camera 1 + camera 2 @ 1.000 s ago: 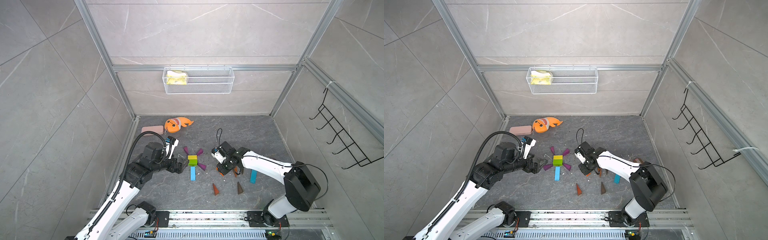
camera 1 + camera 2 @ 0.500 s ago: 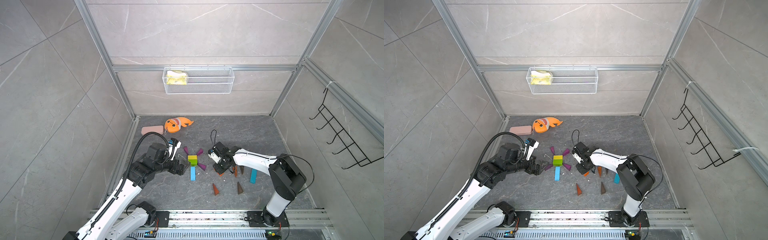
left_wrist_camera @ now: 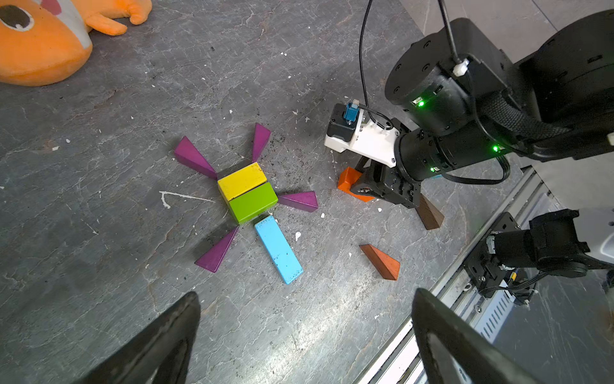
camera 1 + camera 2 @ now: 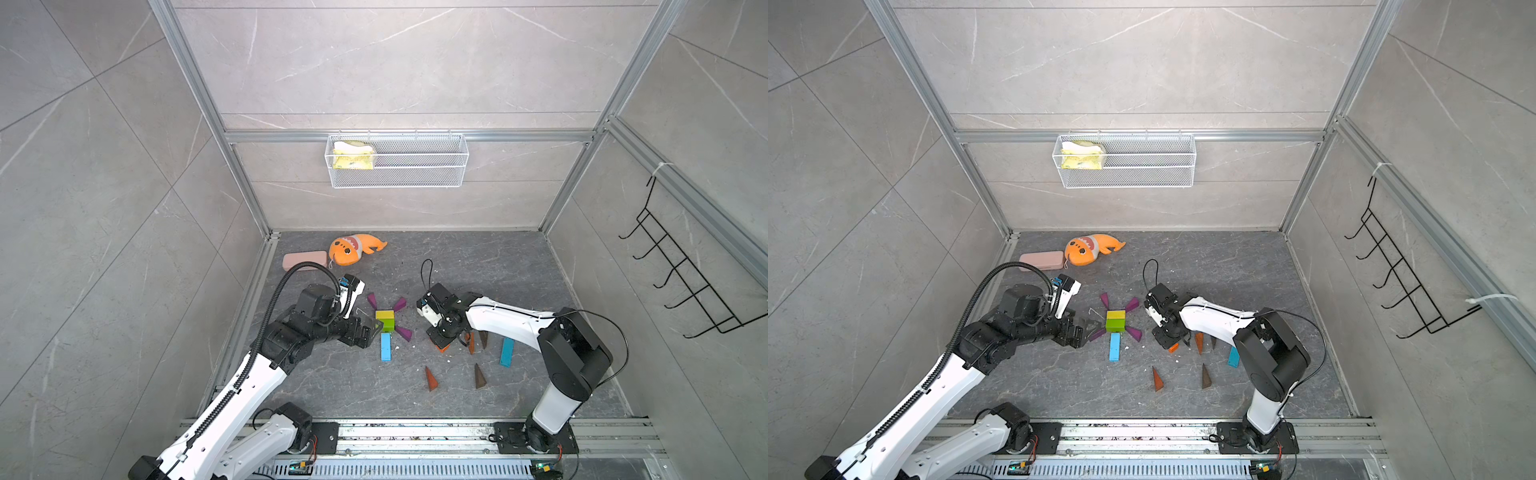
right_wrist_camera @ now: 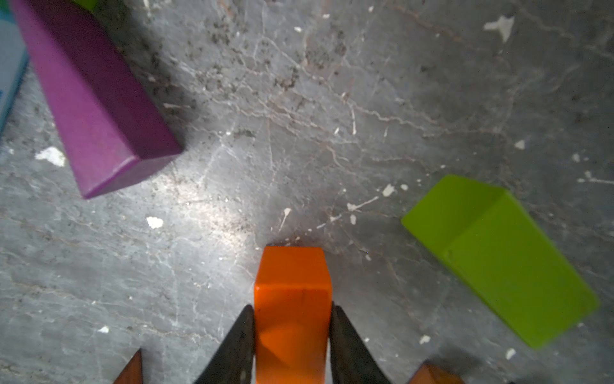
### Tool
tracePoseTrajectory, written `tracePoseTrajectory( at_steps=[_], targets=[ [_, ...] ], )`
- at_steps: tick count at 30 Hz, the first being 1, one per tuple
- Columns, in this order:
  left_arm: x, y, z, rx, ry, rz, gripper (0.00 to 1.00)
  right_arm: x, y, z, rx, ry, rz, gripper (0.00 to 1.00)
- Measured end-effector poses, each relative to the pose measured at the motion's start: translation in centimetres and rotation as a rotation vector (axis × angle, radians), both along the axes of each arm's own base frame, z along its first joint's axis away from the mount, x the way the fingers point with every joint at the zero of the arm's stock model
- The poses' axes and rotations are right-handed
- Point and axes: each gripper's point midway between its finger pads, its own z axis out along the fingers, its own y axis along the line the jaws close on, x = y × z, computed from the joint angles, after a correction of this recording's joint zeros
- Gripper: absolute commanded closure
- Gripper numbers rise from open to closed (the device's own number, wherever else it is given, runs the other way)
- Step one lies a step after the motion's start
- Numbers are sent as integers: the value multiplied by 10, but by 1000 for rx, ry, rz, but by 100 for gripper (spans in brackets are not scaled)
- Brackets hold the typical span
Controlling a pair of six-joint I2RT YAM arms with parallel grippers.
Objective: Assemble a small pinwheel with building blocks
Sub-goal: Place the building block at the center of the board, then assemble the building block at the center of the board.
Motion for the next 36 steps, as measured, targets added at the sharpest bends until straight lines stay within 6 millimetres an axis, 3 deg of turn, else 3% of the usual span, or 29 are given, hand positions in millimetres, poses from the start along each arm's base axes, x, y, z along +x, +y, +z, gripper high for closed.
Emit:
tracePoseTrajectory(
  at_steps=[4,6,11,13,15,18,22,25,29,36],
  targets=[
    [-1,0,1,0,-6,-9,0,-1,-4,16,-2,-21,-12,61],
    [-1,0,1,1,-12,-15,0,0,-4,35,22,-57,-27,61],
    [-1,1,4,21,-45,-34,0,-3,-2,109,170,-201,-107,65],
    [1,3,5,39,-65,-35,0,-8,-4,131,241,-229,-179,69],
    [4,5,9,55,-91,-29,0,-16,-6,136,299,-223,-268,69],
    [10,8,15,76,-131,-20,0,-43,-3,108,317,-133,-393,69],
    [18,12,15,89,-157,2,0,-84,10,47,215,10,-500,68],
    [21,18,10,89,-160,26,0,-95,18,20,150,43,-574,68],
    [18,22,9,81,-171,35,0,-87,26,9,134,35,-676,67],
    [16,18,14,53,-188,18,0,-56,39,17,159,-31,-771,67]
  ],
)
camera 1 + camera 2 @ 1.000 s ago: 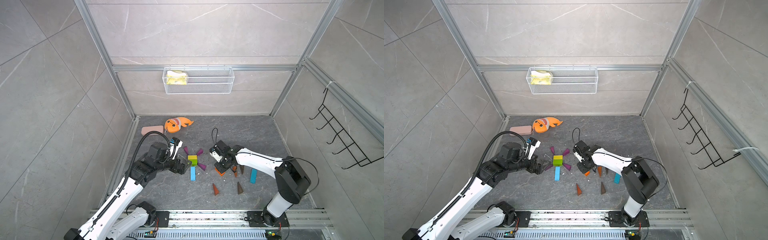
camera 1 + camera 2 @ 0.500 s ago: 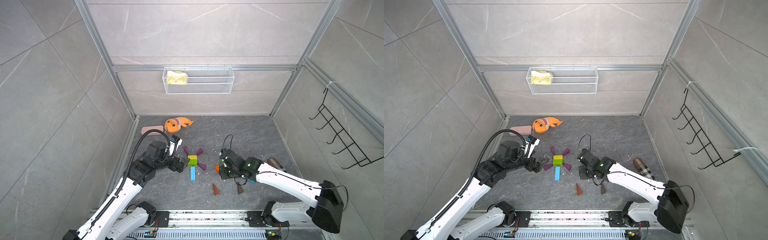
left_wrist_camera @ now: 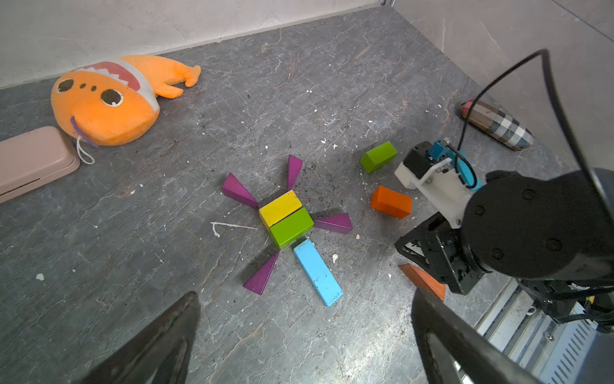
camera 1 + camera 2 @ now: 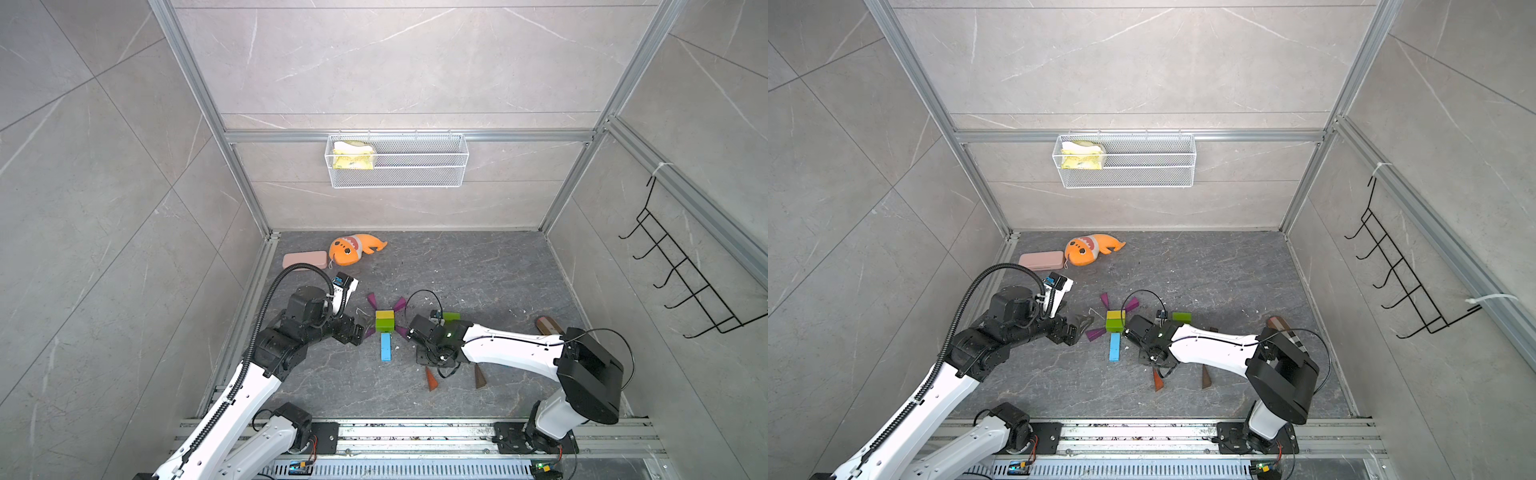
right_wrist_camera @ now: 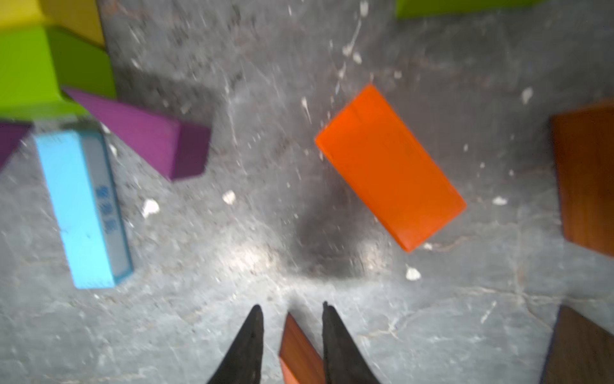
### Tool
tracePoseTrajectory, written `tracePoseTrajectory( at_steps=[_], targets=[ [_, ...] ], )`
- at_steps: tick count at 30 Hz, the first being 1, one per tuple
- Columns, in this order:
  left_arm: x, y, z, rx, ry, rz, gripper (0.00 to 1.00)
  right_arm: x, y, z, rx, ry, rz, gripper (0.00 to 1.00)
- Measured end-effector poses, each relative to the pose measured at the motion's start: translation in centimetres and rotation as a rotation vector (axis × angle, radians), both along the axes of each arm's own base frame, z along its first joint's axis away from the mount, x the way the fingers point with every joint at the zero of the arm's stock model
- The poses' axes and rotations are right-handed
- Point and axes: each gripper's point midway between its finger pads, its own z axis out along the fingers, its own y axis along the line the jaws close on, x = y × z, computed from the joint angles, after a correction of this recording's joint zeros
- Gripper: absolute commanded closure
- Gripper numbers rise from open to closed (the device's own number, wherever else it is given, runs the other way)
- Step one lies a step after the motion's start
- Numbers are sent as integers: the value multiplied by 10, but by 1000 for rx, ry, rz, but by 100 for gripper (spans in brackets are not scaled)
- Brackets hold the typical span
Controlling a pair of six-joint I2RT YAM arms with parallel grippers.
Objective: Assemble a small pinwheel with building blocks
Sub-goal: Assemble the building block at the center of the board.
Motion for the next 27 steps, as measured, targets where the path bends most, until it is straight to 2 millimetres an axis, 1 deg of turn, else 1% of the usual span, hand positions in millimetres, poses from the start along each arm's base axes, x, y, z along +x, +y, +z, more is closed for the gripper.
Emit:
tracePoseTrajectory(
  at_steps=[4,8,11,22,27],
  targets=[
    [0,-1,1,-2,-1,-3,0,10,-6,-3,-16,-5,-37,67],
    [0,-1,1,-2,-1,-3,0,18,-15,-13,-46,4,-68,67],
    [0,-1,0,-2,-1,-3,0,21,-20,-18,-62,11,-83,67],
    [1,-1,-1,1,5,-4,0,34,-34,-18,-80,-3,-129,67],
    [1,-1,-2,2,8,-5,0,34,-46,-25,-101,12,-146,67]
  ],
)
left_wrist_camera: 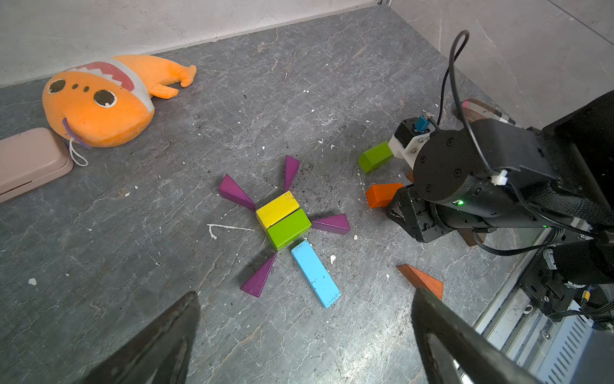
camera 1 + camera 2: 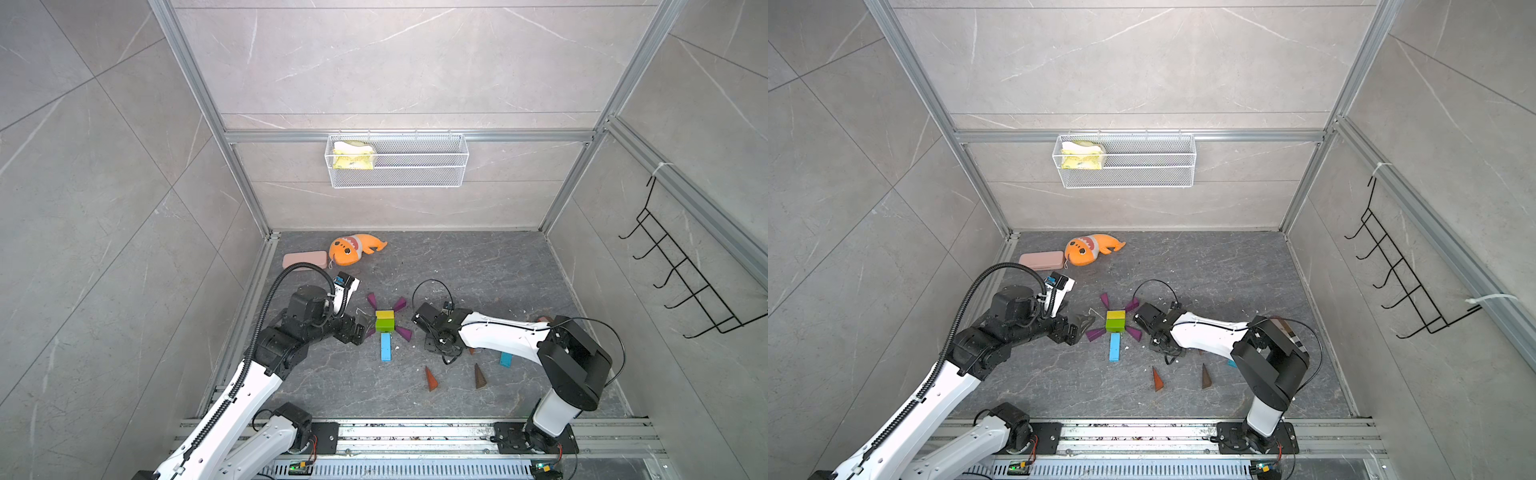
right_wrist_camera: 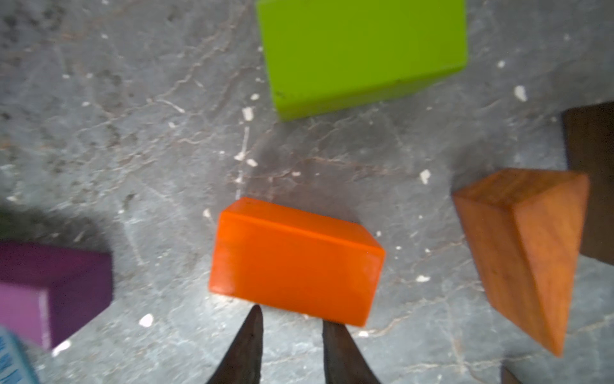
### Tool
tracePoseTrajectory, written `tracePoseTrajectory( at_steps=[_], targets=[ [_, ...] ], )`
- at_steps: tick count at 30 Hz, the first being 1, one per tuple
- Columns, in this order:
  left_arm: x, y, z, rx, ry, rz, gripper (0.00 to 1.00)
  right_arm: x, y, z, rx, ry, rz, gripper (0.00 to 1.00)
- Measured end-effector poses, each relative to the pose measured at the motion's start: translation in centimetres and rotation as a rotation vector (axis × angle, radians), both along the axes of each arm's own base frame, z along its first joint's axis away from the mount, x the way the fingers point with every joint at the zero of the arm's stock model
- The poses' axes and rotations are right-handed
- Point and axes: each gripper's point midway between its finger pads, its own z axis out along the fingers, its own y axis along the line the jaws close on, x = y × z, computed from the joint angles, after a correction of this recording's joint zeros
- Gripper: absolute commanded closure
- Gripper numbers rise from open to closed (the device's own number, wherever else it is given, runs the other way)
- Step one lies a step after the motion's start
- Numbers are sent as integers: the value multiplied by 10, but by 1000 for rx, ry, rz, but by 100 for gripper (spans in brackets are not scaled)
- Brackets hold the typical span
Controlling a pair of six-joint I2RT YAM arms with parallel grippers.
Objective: Assemble a small pinwheel with building blocks
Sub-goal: Assemble the building block at the center of the board.
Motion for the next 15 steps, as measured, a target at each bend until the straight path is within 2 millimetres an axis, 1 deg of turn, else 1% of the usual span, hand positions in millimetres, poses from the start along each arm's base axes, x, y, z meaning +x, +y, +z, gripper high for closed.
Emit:
tracePoseTrajectory(
  at_steps=[10,15],
  targets=[
    [1,-1,-2,4,6,-2,0,6,-12,2,-22,-15,7,67],
    [1,-1,-3,4,10,-6,0,9,-14,4,-46,-21,59,62]
  ],
)
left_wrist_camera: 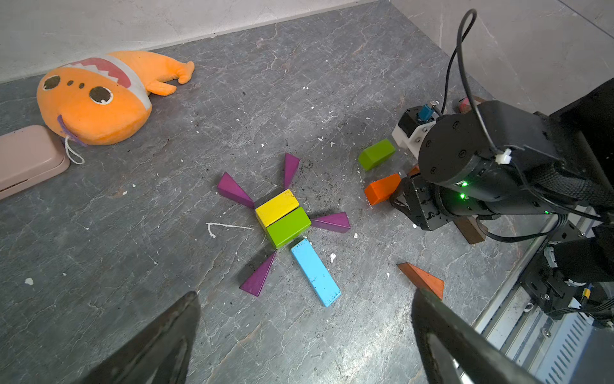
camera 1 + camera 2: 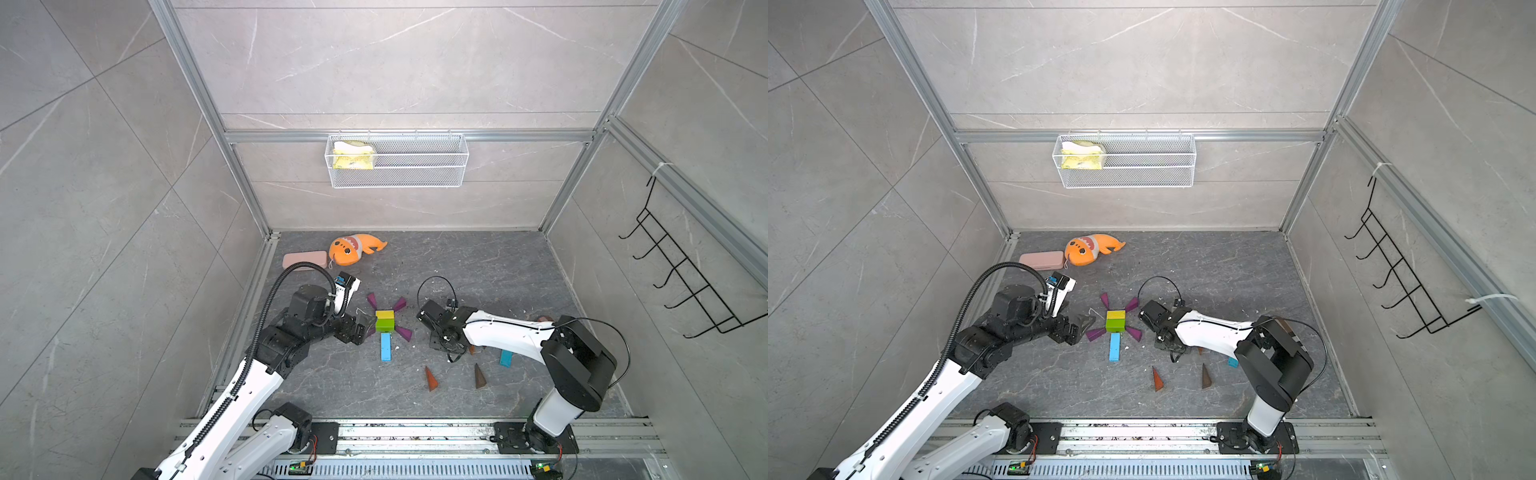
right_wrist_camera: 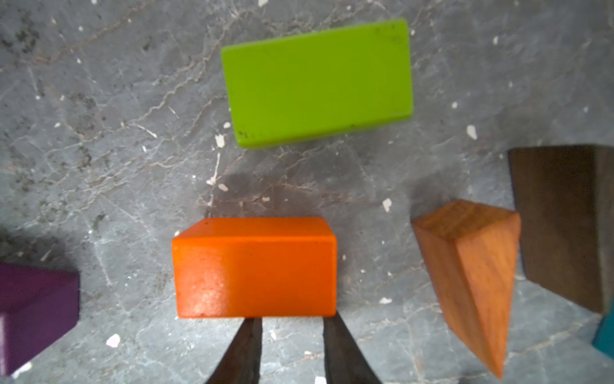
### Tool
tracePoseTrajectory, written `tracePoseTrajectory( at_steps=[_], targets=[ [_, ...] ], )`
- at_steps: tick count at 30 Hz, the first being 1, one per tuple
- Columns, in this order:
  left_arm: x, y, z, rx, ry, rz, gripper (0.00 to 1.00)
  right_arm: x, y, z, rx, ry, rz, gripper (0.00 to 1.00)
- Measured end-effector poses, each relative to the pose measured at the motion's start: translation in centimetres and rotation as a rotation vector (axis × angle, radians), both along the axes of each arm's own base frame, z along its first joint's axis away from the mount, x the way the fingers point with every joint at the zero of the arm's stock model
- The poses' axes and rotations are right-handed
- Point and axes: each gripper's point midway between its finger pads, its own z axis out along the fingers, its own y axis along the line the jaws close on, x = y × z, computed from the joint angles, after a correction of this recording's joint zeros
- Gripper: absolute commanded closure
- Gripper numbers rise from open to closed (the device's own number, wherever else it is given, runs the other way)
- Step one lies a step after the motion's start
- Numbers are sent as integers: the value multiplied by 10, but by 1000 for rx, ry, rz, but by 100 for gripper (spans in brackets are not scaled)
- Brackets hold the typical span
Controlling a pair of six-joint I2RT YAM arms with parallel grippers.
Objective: Assemble a small pinwheel with building blocks
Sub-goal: Assemble the building block at the center of the board.
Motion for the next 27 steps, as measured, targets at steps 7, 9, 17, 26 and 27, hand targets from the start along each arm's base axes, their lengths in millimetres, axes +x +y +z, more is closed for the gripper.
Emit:
tracePoseTrajectory(
  at_steps=[7,9,17,26,27],
  targets=[
    [-1,-2,0,-5,5,-10,0,-6,12,25,52,-41,101,0],
    [-1,-2,-1,-4,7,-10,0,-7,15,36,67,-67,121,0],
    [0,-2,-2,1,11,-13,0,-2,7,38,-2,-79,112,0],
    [0,-3,-3,4,12,-19,0,4,10,20,-45,-61,107,46],
    [0,-3,-4,5,11,-19,0,5,11,18,-46,-60,105,44]
  ],
)
